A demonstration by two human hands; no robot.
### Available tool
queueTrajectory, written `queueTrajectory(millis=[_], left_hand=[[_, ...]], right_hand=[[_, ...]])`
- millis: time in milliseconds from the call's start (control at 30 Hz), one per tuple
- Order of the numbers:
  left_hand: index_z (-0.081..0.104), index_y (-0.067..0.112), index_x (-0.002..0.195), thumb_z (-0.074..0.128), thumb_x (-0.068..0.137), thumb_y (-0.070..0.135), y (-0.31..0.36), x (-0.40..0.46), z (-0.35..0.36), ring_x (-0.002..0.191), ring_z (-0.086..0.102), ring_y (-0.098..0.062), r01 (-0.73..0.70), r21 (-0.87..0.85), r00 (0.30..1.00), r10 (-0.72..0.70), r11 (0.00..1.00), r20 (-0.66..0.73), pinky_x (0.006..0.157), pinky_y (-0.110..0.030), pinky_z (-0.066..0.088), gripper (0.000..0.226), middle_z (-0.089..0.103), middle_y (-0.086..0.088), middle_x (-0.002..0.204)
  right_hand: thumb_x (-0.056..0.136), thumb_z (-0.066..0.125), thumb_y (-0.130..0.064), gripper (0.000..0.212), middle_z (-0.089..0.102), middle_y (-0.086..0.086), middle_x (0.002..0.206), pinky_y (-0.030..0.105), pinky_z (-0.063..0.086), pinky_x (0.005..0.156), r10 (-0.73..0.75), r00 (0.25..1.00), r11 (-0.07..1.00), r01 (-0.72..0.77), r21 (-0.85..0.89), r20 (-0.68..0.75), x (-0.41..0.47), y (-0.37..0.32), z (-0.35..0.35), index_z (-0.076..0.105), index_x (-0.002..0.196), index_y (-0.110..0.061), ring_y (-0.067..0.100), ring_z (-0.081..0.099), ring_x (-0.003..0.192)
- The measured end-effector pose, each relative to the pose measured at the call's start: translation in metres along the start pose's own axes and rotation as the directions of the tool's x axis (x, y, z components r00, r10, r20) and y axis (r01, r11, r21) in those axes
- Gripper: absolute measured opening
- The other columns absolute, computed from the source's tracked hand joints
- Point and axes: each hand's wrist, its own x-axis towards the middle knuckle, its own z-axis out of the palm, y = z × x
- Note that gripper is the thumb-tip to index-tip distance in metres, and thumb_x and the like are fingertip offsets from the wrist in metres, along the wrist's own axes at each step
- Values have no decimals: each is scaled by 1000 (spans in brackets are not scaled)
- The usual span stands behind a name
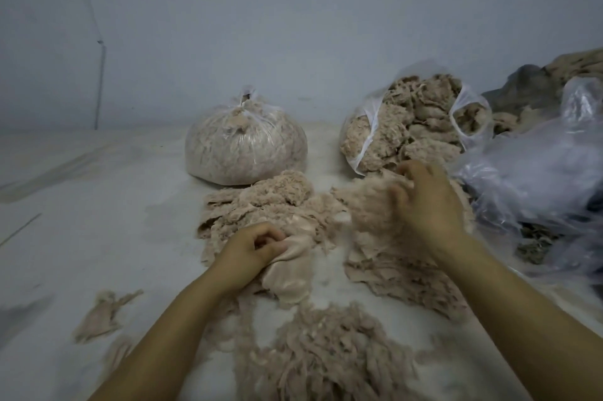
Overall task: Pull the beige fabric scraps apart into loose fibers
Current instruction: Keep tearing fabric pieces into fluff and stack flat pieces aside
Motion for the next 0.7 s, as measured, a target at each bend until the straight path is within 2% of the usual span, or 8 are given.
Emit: queueTrajectory(millis=[67,133,200,300,467,533,600,700], left_hand=[[64,21,78,68,84,3,11,6,9,62,55,1,-30,-56,999,28,998,-42,60,-11,44,19,62,6,72],[64,19,80,70,81,-2,19,9,17,65,58,5,-42,-130,998,34,991,-61,64,-11,47,22,63,6,75],[63,16,82,71,78,-5,24,9,24,68,59,3,-42,-199,999,35,979,-39,68,-11,49,23,62,4,77],[63,15,86,72,77,-4,27,6,31,75,57,-6,-41,-264,999,42,964,-1,71,-17,49,23,61,2,80],[66,17,101,63,88,15,15,4,36,90,62,-11,100,-379,993,-70,920,92,79,-21,50,14,66,-4,103],[71,11,86,62,85,31,10,3,38,75,63,-13,142,-368,985,-93,919,147,67,-21,50,22,70,-4,85],[65,11,66,66,74,43,6,3,39,59,54,-13,148,-313,986,-117,938,115,53,-20,44,33,61,-2,63],[60,5,69,65,73,48,-1,9,38,57,51,-19,194,-414,975,-222,889,-20,53,-27,41,43,56,-8,61]], right_hand=[[91,59,-18,30,47,9,123,33,46,75,22,1000,999,-22,48,5,-3,5,1,53,120,-16,26,57,89],[91,60,-20,15,57,0,106,17,43,72,-10,995,973,-13,229,101,-18,-2,12,59,105,-22,12,56,80],[89,64,-28,7,62,-8,89,4,39,66,-40,956,912,-84,401,291,-37,-12,30,61,96,-27,5,56,78],[85,69,-34,18,65,-8,85,10,43,64,-76,878,811,-222,541,473,-60,-29,55,65,94,-19,5,59,78],[91,64,-19,3,70,-10,79,13,49,65,-87,896,544,-324,774,436,-70,-43,68,66,92,-20,1,65,73],[93,60,-16,11,69,-12,74,14,49,64,-44,913,534,-321,782,405,-72,-42,73,64,85,-24,0,64,71],[94,57,-13,16,69,-10,75,17,49,63,10,921,515,-338,787,389,-74,-39,77,65,83,-21,2,63,69],[96,54,-15,15,70,-6,81,25,52,69,57,921,483,-364,796,386,-78,-34,84,66,87,-19,8,64,76]])
